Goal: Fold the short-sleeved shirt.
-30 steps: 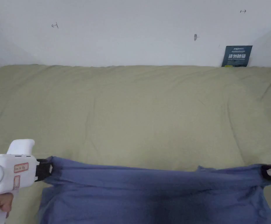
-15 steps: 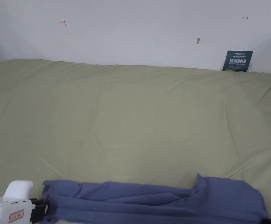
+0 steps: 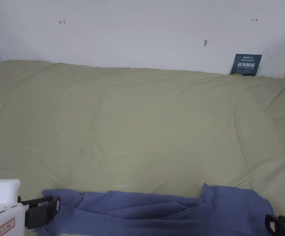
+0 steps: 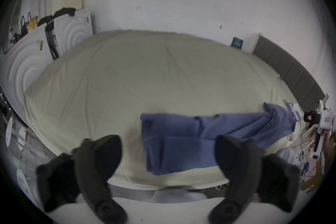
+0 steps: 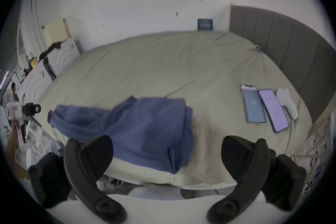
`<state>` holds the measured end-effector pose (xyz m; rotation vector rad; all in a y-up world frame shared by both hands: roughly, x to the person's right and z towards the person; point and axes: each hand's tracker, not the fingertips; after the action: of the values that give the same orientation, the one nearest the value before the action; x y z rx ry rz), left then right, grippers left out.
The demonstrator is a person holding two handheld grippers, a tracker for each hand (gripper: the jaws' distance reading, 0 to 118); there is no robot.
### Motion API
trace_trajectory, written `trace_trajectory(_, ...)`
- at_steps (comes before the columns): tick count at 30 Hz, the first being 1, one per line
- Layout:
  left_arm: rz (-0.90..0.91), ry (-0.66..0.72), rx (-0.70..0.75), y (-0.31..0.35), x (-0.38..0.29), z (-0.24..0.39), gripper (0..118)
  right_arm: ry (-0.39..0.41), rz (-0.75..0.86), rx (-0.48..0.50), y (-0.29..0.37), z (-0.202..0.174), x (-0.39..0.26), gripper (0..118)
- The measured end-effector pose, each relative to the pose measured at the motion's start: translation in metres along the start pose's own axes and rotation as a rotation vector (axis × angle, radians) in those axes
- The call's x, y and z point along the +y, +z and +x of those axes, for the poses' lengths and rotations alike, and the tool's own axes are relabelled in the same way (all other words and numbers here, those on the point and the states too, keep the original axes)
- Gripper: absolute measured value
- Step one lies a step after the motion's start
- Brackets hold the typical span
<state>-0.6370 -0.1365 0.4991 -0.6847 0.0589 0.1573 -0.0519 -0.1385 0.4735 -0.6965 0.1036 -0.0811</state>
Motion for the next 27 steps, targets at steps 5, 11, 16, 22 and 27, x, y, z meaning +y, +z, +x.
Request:
trace_trajectory(5, 0.128, -0.017, 0.001, 0.034, 0.005, 0.024, 0, 0.002, 0.231, -0.052, 0.036, -0.033, 0.005, 0)
trace_trajectory(11, 0.336, -0.086, 0.108, 0.067, 0.007, 0.048, 0, 0.074, 0.38, -0.129, 0.053, -0.047, -0.002, 0)
trace_trajectory(16, 0.369, -0.083, 0.107, 0.076, 0.012, 0.051, 0, 0.089, 0.397, -0.107, 0.059, -0.063, -0.006, 0)
trace_trajectory(22, 0.387, -0.09, 0.121, 0.078, 0.013, 0.045, 0, 0.104, 0.391, -0.104, 0.062, -0.078, -0.005, 0)
trace_trajectory(27, 0.301, 0.051, 0.001, 0.072, 0.022, 0.016, 0, 0.098, 0.363, -0.1, 0.057, -0.085, -0.006, 0)
